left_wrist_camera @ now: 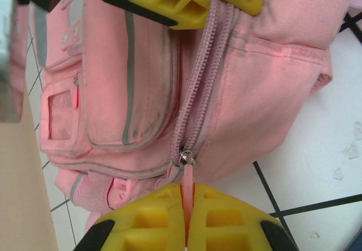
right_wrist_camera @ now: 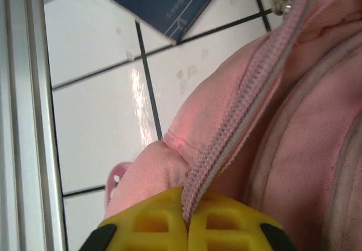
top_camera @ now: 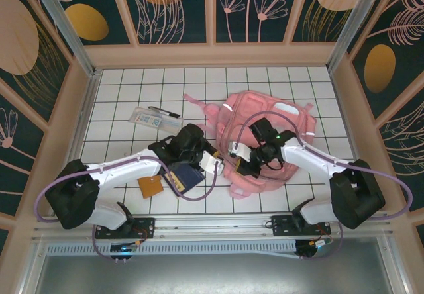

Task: Pack books, pencil case, and school supplies into a backpack

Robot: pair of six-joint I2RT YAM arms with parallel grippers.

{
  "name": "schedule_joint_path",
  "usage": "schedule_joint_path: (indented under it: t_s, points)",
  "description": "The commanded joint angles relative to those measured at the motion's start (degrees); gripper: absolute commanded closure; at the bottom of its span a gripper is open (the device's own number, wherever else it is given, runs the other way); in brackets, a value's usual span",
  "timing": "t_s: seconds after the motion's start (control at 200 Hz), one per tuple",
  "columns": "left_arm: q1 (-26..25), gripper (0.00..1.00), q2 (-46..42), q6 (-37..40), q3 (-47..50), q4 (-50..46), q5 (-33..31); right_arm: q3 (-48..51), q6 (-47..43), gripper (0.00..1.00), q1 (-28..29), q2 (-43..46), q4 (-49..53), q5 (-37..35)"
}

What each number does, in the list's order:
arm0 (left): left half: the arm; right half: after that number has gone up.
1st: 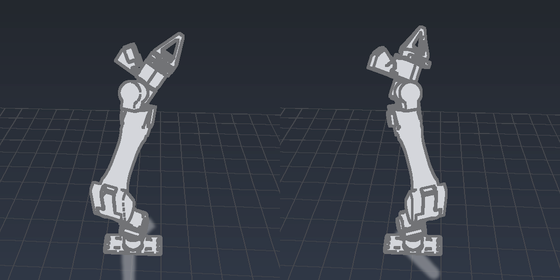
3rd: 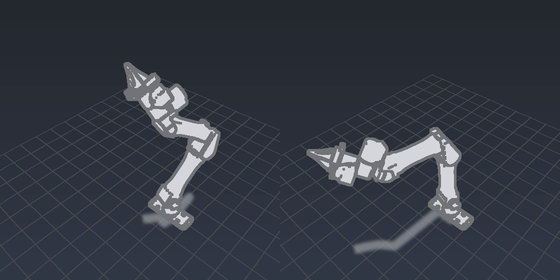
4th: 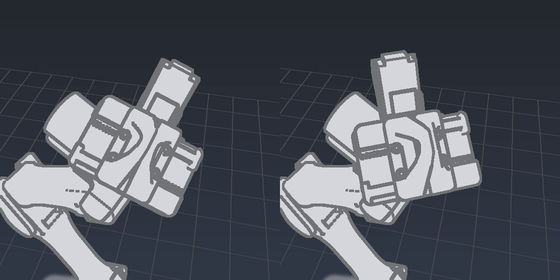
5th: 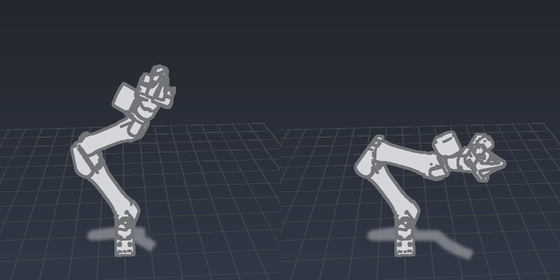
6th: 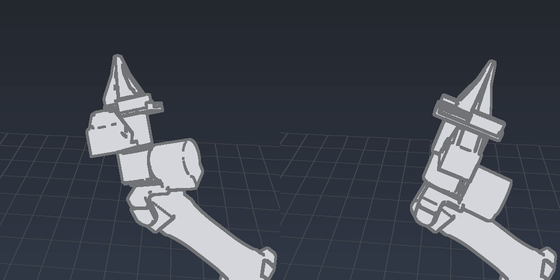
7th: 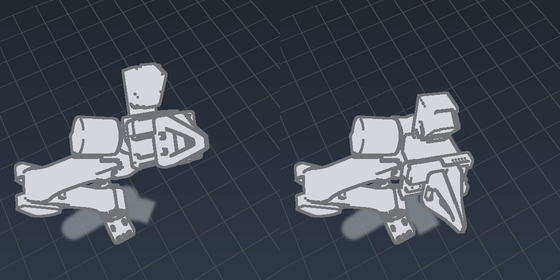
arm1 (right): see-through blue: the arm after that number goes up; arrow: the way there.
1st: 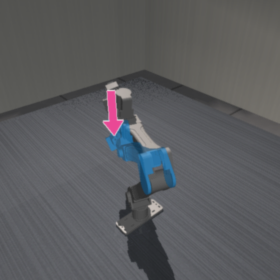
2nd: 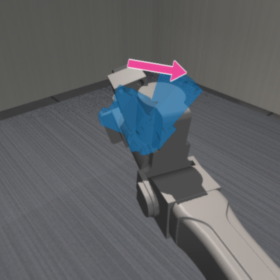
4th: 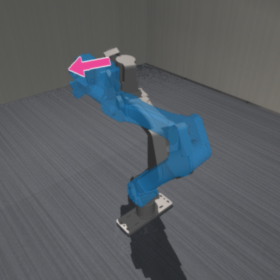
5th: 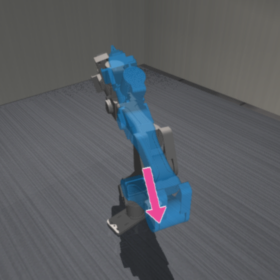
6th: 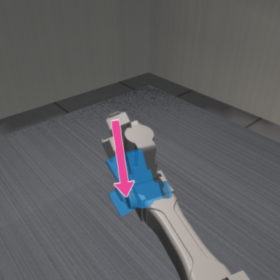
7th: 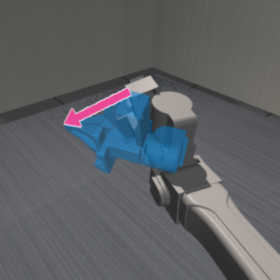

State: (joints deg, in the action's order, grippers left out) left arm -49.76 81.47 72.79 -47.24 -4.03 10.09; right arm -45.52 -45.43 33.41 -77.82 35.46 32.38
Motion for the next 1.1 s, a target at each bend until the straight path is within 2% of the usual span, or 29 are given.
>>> schedule_joint_path:
  t_s: [0.0,0.2,0.32,0.405,0.535,0.581,0.621,0.661,0.721,0.761,0.806,0.871,0.946,1.026,1.096]
  points:
    - [-0.02,1.00,-0.49,3.79,-1.09,0.88,-0.11,-0.36,-9.02,1.00,1.13,1.30,12.70,-12.45]
    - [-0.11,1.00,1.86,9.90,4.95,2.16,-4.48,3.70,-22.60,1.00,-0.97,13.26,20.35,-18.32]
    - [-1.87,1.00,6.01,15.44,9.41,8.18,-13.39,11.81,-32.25,1.00,-1.15,24.01,22.46,-19.38]
    - [-3.23,1.00,7.40,14.77,9.94,12.53,-13.67,15.36,-37.90,1.00,-1.72,29.99,24.59,-21.23]
    - [-5.12,1.00,10.52,12.84,6.83,16.29,-16.71,15.29,-38.96,1.00,0.01,30.52,25.55,-23.09]
    - [-5.35,1.00,11.06,12.31,5.70,17.00,-16.66,13.98,-37.76,0.98,0.05,30.07,24.96,-20.25]
    - [-5.42,1.00,11.01,11.92,4.83,17.35,-15.57,12.59,-36.10,0.88,0.04,29.45,24.47,-17.28]
    - [-5.44,1.00,10.82,11.52,4.48,17.84,-14.49,10.08,-32.10,0.72,0.00,28.36,23.15,-12.48]
    - [-5.66,1.00,10.64,10.24,4.08,19.20,-13.97,6.38,-26.99,0.59,-0.18,27.59,21.39,-5.71]
    - [-5.79,1.00,10.26,8.44,3.68,19.52,-13.04,4.05,-22.18,0.42,-0.35,27.31,18.94,-1.10]
    - [-5.78,1.00,9.63,6.35,3.11,19.59,-11.32,2.94,-17.86,0.34,-0.45,27.29,15.56,1.90]
    - [-5.96,1.00,8.52,3.03,2.39,19.79,-8.66,4.08,-11.73,0.32,-0.15,27.53,8.36,4.88]
    - [-6.54,1.00,7.72,0.77,2.02,20.57,-7.18,7.59,-3.55,0.38,0.14,27.79,-1.62,6.20]
    - [-7.34,1.00,6.57,-0.37,1.87,21.21,-6.41,10.50,1.10,0.39,0.69,27.23,-8.47,3.44]
    - [-7.49,1.00,5.55,-1.21,2.38,22.28,-6.05,11.32,1.05,0.38,0.65,25.91,-8.90,0.45]
